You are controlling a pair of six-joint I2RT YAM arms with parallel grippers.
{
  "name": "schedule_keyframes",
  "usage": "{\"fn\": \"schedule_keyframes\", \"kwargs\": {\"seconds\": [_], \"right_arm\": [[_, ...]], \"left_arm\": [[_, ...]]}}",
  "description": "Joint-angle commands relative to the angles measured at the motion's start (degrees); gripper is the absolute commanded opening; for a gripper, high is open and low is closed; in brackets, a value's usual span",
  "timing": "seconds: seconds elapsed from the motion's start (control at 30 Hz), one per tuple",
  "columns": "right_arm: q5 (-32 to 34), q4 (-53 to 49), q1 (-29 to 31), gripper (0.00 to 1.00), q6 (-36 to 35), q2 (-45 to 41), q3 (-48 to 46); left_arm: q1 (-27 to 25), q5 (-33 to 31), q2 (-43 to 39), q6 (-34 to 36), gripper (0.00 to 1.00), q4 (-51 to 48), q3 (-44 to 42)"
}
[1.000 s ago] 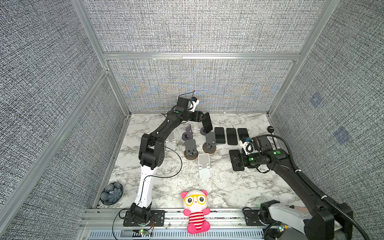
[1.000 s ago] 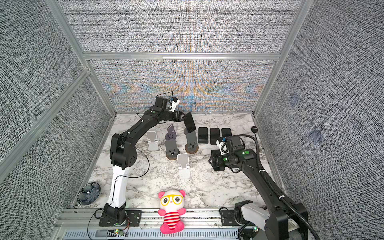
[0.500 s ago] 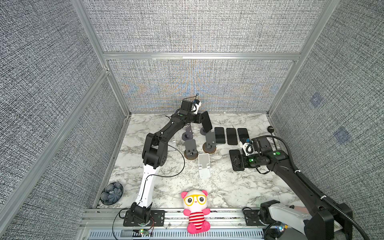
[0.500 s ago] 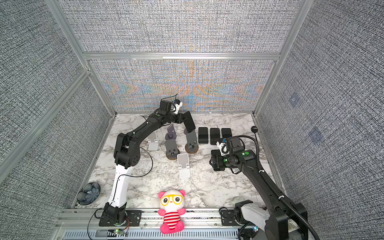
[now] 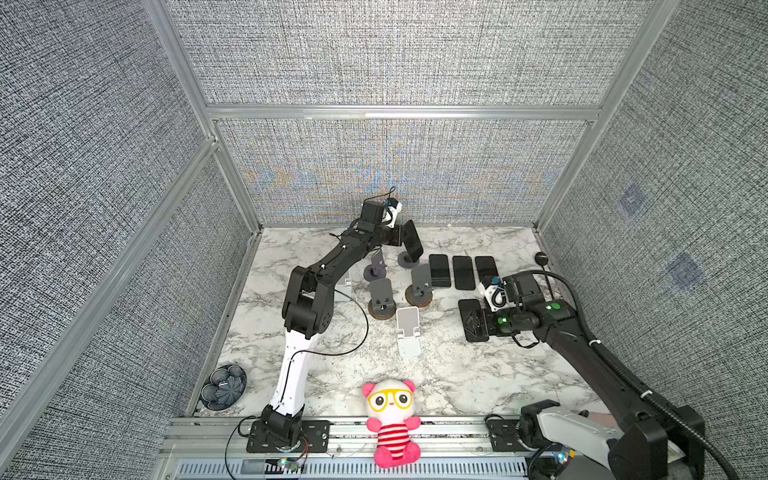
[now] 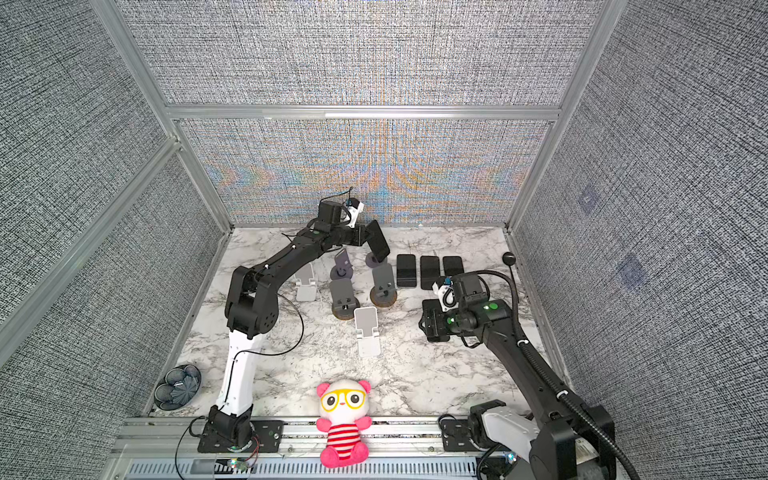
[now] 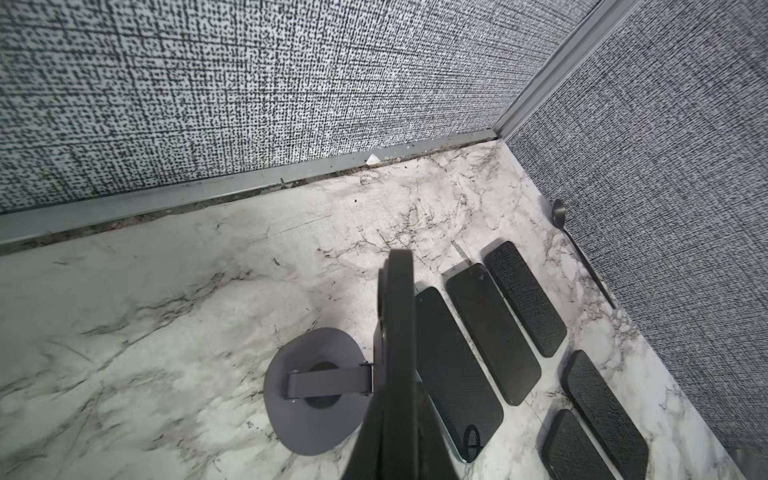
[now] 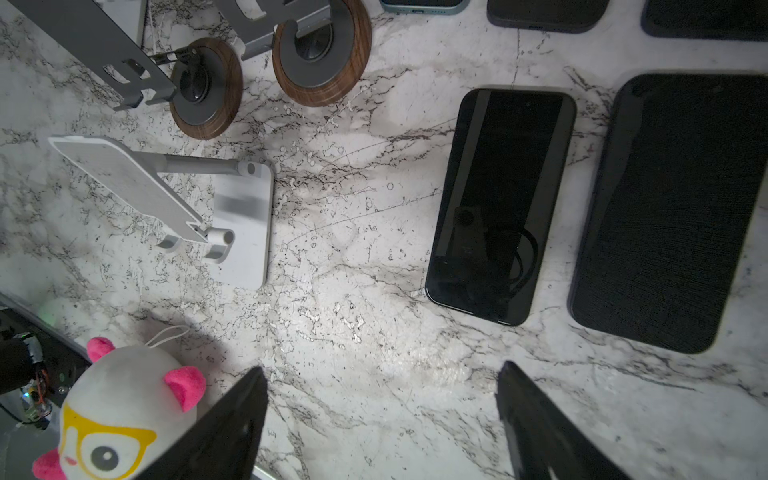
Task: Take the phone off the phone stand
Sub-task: 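Reach the left gripper to the last standing phone on its stand, then grasp and lift the phone with the left gripper while the right gripper approaches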
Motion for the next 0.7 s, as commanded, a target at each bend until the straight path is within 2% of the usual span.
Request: {"fn": "schedule_keyframes", "kwargs": {"seconds": [0.0,0.13,0.33,0.5,0.67], "right_arm": [[-1.79,-0.06,0.08,0.81,0.12,-2.19,0.32],[-1.4,-0.31,0.11,0.81,0.3,-4.44,0.34],[-1.54,-1.94,0.07,0.81,-0.18,-5.65,2.36],[-1.59,-1.71,0.07,0.81,-0.12,-6.13,3.61],[-1.81,-3.09,0.25,0.81,-0.89,-4.78,6.38]], "left_arm": [[-0.08,2.93,-2.28,-2.26,0.0,6.22,-0.53],[-0.04,3.02,-5.09,-3.88,0.0,8.18,-1.86],[-0.04,4.37,-9.34,-4.85,0.0,2.74,-0.5],[0.05,4.23,-14.72,-5.29,0.0,-4.23,-0.48],[0.05,6.96,-18.6,-6.4,0.0,-12.26,-0.47]]}}
